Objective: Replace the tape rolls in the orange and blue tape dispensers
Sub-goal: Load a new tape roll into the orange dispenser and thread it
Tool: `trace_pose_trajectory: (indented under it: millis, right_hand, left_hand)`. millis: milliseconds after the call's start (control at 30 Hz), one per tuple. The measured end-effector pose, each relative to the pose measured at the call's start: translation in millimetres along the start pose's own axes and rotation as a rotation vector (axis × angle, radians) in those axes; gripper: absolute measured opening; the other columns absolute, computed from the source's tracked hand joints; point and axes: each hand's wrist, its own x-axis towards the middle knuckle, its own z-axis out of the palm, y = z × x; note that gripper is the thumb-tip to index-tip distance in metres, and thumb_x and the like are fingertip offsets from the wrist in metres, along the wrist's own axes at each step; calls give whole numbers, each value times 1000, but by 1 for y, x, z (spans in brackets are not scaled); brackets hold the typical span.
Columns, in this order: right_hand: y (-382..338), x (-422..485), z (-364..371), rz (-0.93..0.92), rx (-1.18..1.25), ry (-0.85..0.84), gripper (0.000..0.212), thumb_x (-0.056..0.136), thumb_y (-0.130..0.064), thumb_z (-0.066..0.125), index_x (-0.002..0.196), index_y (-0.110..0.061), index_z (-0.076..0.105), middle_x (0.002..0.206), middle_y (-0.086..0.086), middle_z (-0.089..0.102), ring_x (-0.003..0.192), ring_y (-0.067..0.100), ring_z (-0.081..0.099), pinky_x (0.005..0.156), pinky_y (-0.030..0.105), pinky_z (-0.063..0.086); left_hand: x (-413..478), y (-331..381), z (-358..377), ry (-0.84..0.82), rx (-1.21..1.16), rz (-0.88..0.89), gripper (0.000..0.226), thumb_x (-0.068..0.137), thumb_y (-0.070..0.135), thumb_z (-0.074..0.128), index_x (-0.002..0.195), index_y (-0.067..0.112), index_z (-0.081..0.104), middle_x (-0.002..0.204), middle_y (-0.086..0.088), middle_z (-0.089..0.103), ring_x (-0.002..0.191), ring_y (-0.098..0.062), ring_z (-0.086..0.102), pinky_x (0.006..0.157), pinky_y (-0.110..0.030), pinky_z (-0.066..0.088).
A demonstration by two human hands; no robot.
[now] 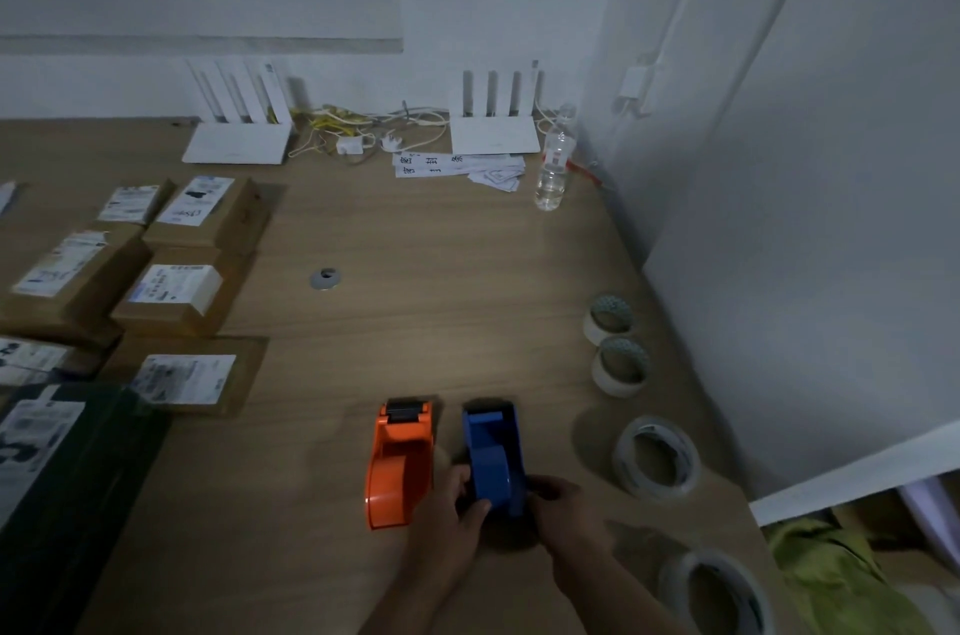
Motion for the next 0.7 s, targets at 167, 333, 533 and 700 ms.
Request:
trace_pose_trajectory:
  millis: [167,333,533,700]
  right_hand:
    - [-1,1,1,-32,-21,40,35,90,-2,52,122,-9,65,103,10,68,90,20,65,70,27,54]
    - [-4,-3,-2,-46,-24,28,31,93,-4,51,121,-5,64,106,11,68,96,23,65,84,33,55]
    - [-2,-15,-6,-7,-90,46,26,87,-27,63,112,-21,69,100,-5,70,92,13,65,90,33,55]
    - [0,-19,-16,-27,-115,48,11,80,-25,62,89,-31,65,90,-8,72,86,17,70,88,41,59]
  left_hand:
    - [4,3,2,-5,7,-14,46,100,20,66,144,21,51,147,-1,59,136,-16,55,114,-35,48]
    - [3,4,4,6,27,-22,53,101,20,65,150,19,45,153,-4,54,140,-19,52,116,-35,45]
    - [-3,8,1,70,-2,-36,57,101,18,64,153,17,40,153,-6,52,139,-20,52,113,-31,45]
    - [-13,11,-4,136,-68,-23,54,97,5,67,147,12,49,146,-8,56,112,-7,52,95,-20,40]
